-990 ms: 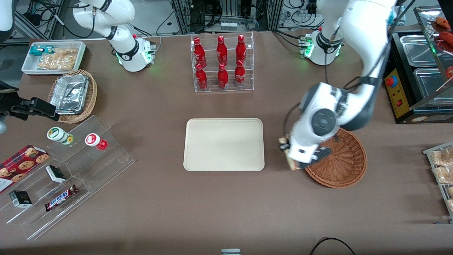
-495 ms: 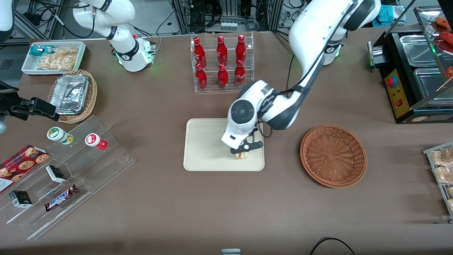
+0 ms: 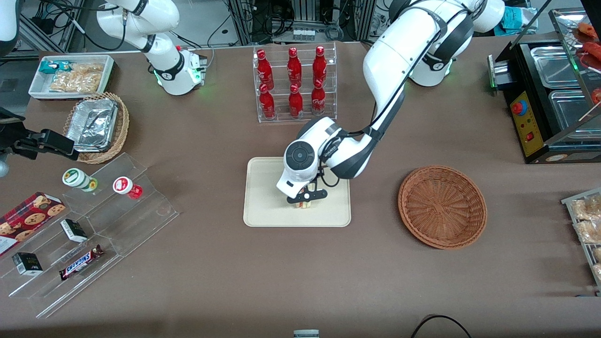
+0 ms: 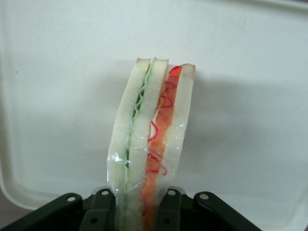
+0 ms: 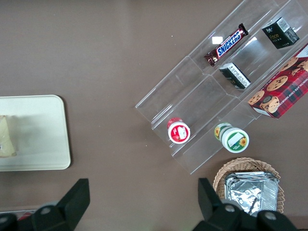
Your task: Place sandwich from basket to tray
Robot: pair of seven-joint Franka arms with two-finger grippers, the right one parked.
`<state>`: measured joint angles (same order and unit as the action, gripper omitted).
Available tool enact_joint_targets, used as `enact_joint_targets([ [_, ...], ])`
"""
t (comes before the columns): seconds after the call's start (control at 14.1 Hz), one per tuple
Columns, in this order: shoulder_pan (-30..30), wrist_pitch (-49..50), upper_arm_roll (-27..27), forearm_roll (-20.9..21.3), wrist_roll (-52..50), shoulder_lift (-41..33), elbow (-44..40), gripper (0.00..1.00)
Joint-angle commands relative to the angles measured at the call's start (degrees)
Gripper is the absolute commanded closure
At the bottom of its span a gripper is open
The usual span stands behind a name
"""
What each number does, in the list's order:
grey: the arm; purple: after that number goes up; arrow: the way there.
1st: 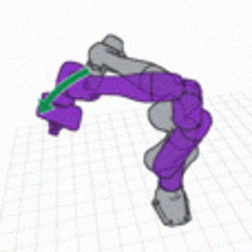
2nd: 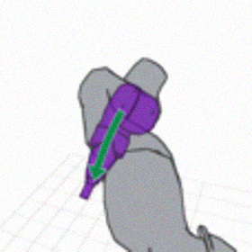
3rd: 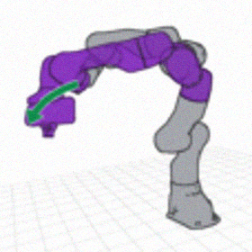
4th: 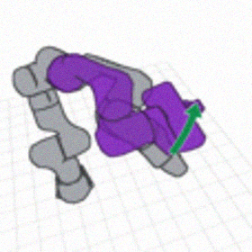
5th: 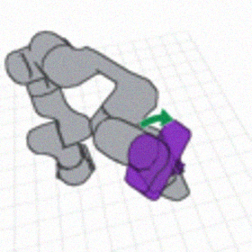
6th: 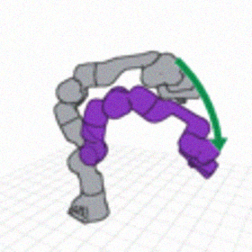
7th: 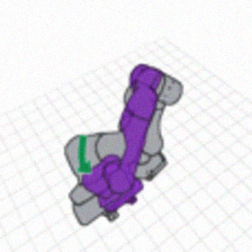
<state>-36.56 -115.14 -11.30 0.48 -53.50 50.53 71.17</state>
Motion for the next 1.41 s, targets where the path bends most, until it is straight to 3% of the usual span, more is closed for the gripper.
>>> enact_joint_targets([
  [0.0,-0.27,-1.32,-0.13,-0.57,-0.46,2.38,-2.88,0.72],
  [0.35,-0.18,-1.23,-0.92,-0.57,-3.62,3.0,-2.88,0.69],
  [0.42,-0.18,-1.23,-0.92,-0.48,-3.62,2.74,-2.88,0.53],
  [0.49,-0.18,-1.06,-0.92,-0.48,-3.62,2.21,-2.88,0.13],
  [0.57,-0.09,-0.79,-0.83,-0.22,-3.54,1.08,-2.88,0.0],
  [0.78,1.57,2.44,-0.39,0.22,-3.01,-5.59,-1.83,0.0],
  [0.99,7.88,9.65,-0.39,0.31,-1.61,-14.55,0.88,0.02],
  [1.34,21.15,11.77,-0.39,-0.3,20.77,-35.72,23.97,0.02],
])
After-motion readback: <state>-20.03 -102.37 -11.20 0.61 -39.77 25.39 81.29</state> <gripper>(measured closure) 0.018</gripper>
